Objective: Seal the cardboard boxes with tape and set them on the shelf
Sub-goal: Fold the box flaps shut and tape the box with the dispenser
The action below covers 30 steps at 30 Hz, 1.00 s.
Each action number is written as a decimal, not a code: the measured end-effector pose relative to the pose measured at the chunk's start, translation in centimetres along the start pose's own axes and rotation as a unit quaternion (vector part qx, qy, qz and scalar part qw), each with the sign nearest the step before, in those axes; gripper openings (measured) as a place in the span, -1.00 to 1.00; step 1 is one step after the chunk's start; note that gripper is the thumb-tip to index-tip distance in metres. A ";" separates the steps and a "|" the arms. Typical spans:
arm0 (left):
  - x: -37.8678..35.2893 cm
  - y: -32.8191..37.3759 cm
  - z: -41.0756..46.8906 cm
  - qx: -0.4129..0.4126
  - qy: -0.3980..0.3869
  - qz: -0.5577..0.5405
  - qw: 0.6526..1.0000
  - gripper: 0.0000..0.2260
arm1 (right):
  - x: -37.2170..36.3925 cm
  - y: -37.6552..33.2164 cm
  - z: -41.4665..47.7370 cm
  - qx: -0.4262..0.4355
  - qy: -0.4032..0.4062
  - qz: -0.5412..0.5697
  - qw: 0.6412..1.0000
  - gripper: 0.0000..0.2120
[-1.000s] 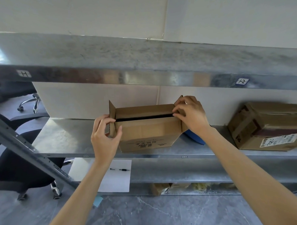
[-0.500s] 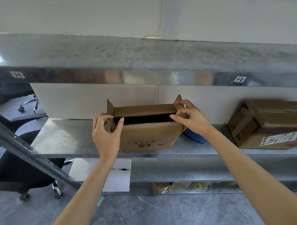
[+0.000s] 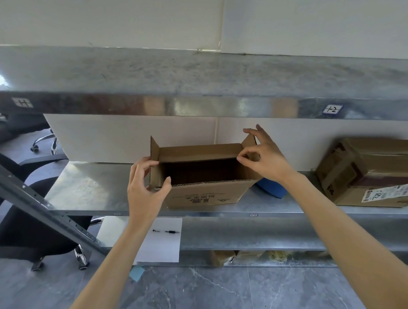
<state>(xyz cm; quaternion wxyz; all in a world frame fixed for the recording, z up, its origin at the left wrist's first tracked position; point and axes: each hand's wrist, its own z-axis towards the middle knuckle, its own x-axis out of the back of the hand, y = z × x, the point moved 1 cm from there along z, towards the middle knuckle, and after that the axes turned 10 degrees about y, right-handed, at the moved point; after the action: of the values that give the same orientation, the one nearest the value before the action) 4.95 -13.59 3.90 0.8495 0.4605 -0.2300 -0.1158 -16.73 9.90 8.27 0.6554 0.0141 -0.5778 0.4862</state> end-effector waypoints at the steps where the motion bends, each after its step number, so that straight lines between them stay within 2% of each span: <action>1: 0.0 0.0 0.0 -0.006 -0.001 0.001 1.000 -0.65 | 0.0 0.0 0.1 0.003 -0.001 -0.008 1.000 -0.90; 5: 0.0 0.1 -0.3 -0.011 -0.006 0.001 1.000 -0.64 | -0.1 0.3 0.2 0.018 0.003 -0.026 1.000 -0.89; 10: 0.2 -0.3 -0.5 -0.015 -0.019 -0.004 1.000 -0.62 | -0.3 0.6 -0.5 -0.006 0.019 0.052 0.998 -0.96; 16: 0.5 -0.8 -0.6 -0.042 -0.037 -0.005 0.998 -0.60 | 0.1 0.5 -0.6 -0.002 0.048 0.060 0.997 -0.64; 26: 1.4 -1.0 -0.7 -0.081 -0.123 -0.008 0.989 -0.56 | -0.4 -1.3 0.3 -0.068 0.042 0.092 0.993 -0.48; 30: 1.6 -0.8 -0.1 -0.100 -0.177 0.004 0.979 -0.58 | -0.2 -1.9 0.8 -0.083 0.040 0.119 0.989 -0.33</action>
<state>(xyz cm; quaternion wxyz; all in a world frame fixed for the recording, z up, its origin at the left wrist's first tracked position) 6.45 -14.60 3.62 0.8373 0.3447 -0.3662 -0.2144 -16.09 8.29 9.42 0.6146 -0.1286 -0.5868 0.5112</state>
